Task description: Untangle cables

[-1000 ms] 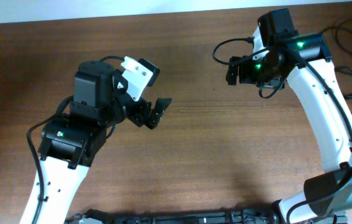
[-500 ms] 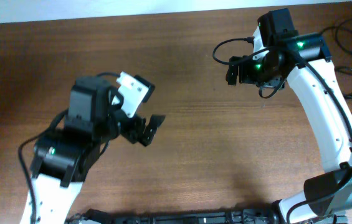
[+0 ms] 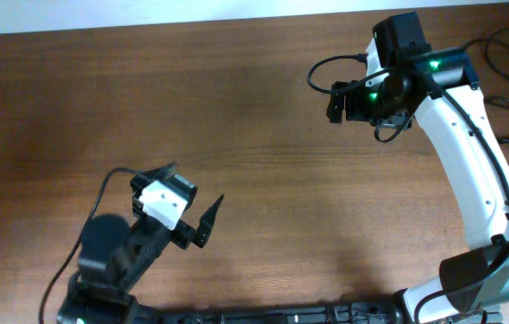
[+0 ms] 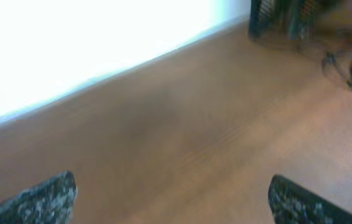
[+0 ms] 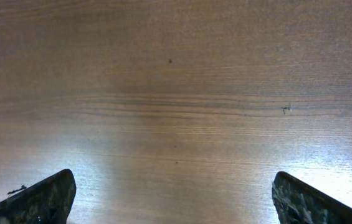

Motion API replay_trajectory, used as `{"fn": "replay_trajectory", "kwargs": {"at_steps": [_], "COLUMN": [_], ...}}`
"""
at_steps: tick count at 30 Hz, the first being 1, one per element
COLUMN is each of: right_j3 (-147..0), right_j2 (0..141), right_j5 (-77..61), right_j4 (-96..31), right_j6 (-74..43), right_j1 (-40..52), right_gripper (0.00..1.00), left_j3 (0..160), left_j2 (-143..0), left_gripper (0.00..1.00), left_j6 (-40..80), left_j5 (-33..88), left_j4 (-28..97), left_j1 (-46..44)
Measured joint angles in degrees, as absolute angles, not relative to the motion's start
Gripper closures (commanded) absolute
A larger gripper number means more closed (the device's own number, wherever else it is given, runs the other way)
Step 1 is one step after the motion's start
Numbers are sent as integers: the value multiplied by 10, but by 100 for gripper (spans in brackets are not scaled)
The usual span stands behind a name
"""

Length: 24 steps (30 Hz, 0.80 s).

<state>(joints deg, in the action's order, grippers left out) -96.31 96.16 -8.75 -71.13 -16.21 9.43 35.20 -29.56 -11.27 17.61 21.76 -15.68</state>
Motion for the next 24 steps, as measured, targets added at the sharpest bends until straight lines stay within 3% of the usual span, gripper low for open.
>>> {"fn": "replay_trajectory", "kwargs": {"at_steps": [8, 24], "right_j3": [-963, -963], "right_j2": [962, 962], "right_j5": [-88, -88], "right_j4": [-711, -711], "right_j6": [-162, -162], "right_j1": [94, 94], "right_gripper": [1, 1], "left_j3": [227, 111], "left_j2": [-183, -71], "left_gripper": [1, 1], "left_j6": [-113, -104], "left_j5": [177, 177], "left_j4": [61, -109], "left_j1": [-129, -30]}}
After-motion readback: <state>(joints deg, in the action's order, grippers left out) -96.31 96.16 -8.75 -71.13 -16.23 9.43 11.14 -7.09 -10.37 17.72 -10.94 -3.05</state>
